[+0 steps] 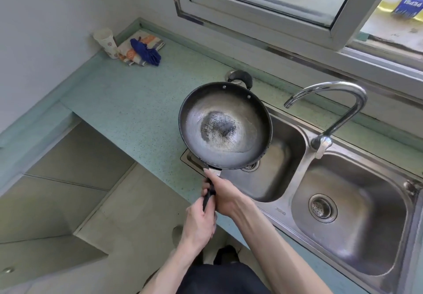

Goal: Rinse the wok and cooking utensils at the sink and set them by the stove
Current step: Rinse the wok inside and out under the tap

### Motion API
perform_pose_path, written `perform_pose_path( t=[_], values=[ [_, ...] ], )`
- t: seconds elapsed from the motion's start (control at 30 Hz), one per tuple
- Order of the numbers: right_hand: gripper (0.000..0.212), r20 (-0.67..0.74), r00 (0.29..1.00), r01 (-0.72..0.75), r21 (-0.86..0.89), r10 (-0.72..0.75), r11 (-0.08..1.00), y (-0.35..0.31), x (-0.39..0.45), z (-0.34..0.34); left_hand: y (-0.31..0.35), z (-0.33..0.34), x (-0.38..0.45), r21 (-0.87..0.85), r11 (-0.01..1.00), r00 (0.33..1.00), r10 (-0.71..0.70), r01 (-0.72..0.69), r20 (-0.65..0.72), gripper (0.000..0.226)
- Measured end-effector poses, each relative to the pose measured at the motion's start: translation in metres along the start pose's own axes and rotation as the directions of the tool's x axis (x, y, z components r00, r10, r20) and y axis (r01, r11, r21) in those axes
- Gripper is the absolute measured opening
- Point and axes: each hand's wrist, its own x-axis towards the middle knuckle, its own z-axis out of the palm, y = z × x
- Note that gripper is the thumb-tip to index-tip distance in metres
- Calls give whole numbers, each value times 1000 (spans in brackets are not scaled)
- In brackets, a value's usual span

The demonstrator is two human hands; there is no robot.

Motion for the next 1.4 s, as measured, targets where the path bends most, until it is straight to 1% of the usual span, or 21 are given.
perform_pose_path(
  t=[0.1, 0.17, 0.23, 0.37, 0.57, 0.67, 0.77, 0.87, 0.93, 1.0, 1.1, 1.27, 1.33, 1.4],
  values=[
    [33, -34, 999, 39, -12, -39, 999, 2, 6, 6, -1, -3, 5, 83, 997, 1000, 11, -9, -29, 32],
    [36, -24, 999, 37, 14, -37, 999, 3, 11, 14, -4, -9, 10, 197, 979, 996, 66, -52, -66, 29],
    [38, -19, 1000, 14, 51, -13, 999, 5, 13, 22, -7, -17, 12, 270, 959, 989, 114, -85, -93, 23],
    [39, 83, 996, -45, 153, 32, 987, 8, 16, 31, -8, -28, 11, 345, 927, 972, 201, -147, -125, 14],
    [42, 207, 978, -62, 262, 7, 963, 9, 18, 40, -3, -32, 12, 435, 874, 934, 316, -216, -170, 11],
    [44, 294, 956, -79, 315, -18, 946, 11, 19, 44, -3, -38, 12, 549, 799, 902, 396, -246, -173, 11],
    [45, 372, 927, -93, 350, -46, 932, 15, 24, 45, 0, -45, 11, 672, 706, 891, 429, -225, -152, 12],
    [45, 434, 898, -113, 391, -75, 913, 20, 29, 44, 4, -49, 9, 792, 579, 903, 420, -194, -86, 22],
    [44, 469, 878, -132, 432, -97, 892, 24, 33, 42, 3, -50, 8, 844, 502, 895, 441, -189, -62, 29],
    [43, 495, 860, -145, 472, -126, 870, 29, 36, 41, 3, -52, 9, 869, 453, 887, 461, -199, -37, 33],
    [39, 513, 842, -145, 512, -166, 847, 34, 38, 40, 2, -53, 11, 885, 417, 885, 466, -209, -11, 36],
    [44, 550, 810, -158, 540, -204, 827, 34, 36, 38, -1, -53, 13, 888, 418, 901, 434, -192, -9, 35],
    [44, 548, 812, -156, 532, -199, 832, 34, 35, 38, -3, -52, 12, 895, 404, 903, 430, -190, -2, 35],
    [41, 529, 829, -142, 514, -181, 846, 33, 33, 40, -3, -53, 11, 897, 399, 903, 430, -189, -1, 34]
  ],
)
